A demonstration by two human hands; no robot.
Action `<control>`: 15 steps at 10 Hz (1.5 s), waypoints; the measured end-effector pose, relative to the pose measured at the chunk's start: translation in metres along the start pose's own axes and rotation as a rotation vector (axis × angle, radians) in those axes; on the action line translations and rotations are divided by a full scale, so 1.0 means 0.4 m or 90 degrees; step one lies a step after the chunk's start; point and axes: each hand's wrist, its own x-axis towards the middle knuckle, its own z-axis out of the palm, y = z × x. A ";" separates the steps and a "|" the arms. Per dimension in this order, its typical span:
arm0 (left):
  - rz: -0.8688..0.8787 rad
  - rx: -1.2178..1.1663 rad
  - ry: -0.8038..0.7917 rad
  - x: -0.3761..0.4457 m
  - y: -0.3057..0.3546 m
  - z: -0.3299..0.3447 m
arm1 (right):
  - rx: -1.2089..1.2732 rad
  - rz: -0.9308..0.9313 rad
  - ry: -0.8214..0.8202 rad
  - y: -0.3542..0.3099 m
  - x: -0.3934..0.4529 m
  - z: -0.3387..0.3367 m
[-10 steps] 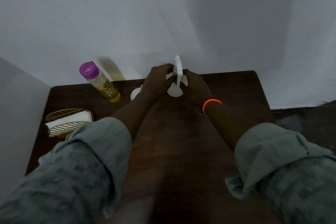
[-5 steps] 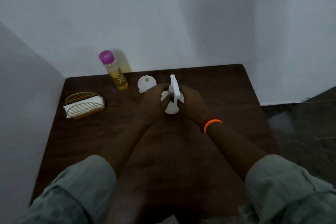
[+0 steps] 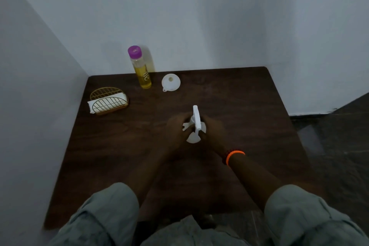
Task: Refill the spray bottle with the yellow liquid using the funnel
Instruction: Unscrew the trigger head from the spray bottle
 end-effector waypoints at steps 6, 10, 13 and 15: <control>-0.024 -0.073 0.080 0.002 0.010 0.018 | 0.081 -0.005 0.057 -0.037 -0.018 -0.003; -0.055 -0.102 0.098 0.006 0.005 0.024 | 0.064 0.028 0.056 -0.035 -0.001 0.007; -0.099 -0.142 0.142 0.018 0.011 0.024 | 0.070 0.060 0.045 -0.044 -0.013 0.005; -0.070 -0.113 0.101 0.012 0.000 0.034 | 0.069 0.069 0.039 -0.049 -0.009 0.005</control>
